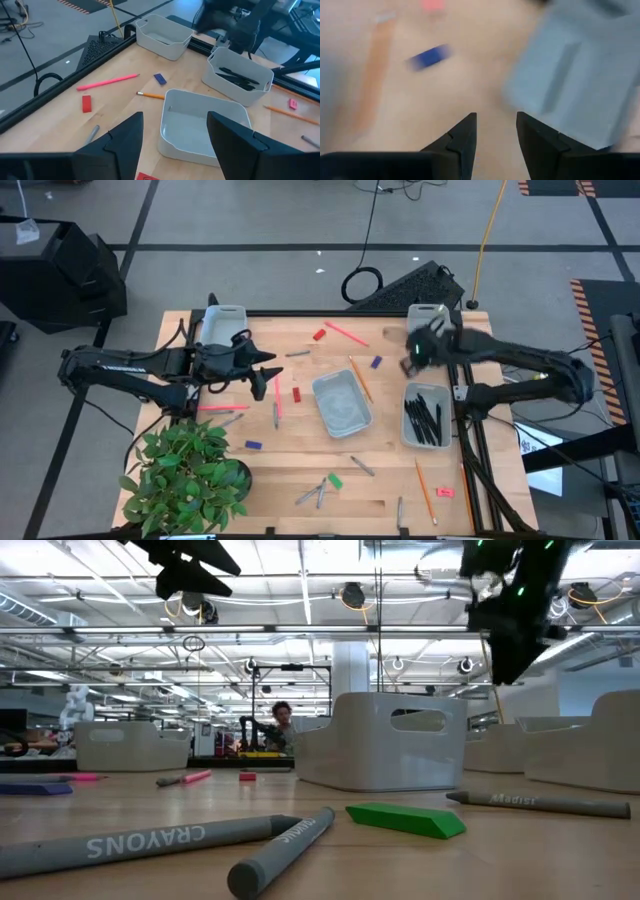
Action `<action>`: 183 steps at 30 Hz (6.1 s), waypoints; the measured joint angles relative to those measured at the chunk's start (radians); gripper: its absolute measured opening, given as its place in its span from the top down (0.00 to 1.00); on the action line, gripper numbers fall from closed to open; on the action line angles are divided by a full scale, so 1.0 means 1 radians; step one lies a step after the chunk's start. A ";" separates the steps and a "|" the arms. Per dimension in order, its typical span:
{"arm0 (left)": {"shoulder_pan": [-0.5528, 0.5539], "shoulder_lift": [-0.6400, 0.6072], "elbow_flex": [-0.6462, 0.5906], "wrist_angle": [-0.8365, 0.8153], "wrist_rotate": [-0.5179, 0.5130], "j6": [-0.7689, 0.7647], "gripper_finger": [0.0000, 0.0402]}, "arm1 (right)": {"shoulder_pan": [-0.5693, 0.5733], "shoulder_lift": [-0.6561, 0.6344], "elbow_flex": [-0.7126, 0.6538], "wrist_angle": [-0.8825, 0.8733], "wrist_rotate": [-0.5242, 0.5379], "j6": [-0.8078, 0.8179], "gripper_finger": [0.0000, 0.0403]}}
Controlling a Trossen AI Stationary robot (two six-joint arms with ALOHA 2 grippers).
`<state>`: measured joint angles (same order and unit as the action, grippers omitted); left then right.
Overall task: Sort crayons/erasers/pens/pencils in bins
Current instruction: Put the yellow pencil into the top right gray bin
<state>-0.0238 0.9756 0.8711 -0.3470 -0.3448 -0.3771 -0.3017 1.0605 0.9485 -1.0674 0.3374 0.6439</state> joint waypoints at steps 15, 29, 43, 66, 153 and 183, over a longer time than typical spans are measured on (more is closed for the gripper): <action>0.000 0.000 0.000 0.006 0.000 -0.017 0.44 | 1.025 0.336 0.256 0.017 -0.071 0.696 0.71; 0.000 0.000 -0.001 0.008 0.000 -0.018 0.44 | 1.346 0.581 0.245 0.023 -0.261 1.221 0.59; 0.000 0.000 -0.001 0.008 -0.001 -0.021 0.44 | 1.279 0.601 -0.021 0.324 -0.266 1.379 0.69; 0.000 0.000 -0.001 0.008 -0.001 -0.020 0.44 | 1.192 0.715 0.273 0.173 -0.197 1.270 0.96; 0.000 0.000 -0.001 0.008 -0.001 -0.020 0.44 | 1.270 0.630 0.459 -0.114 -0.493 0.921 0.64; 0.000 0.000 -0.001 0.008 -0.001 -0.019 0.44 | 1.422 0.825 0.205 0.092 -0.858 0.529 0.57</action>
<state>-0.0240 0.9760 0.8703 -0.3389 -0.3460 -0.3966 1.1202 1.8854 1.1539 -0.9756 -0.5211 1.1727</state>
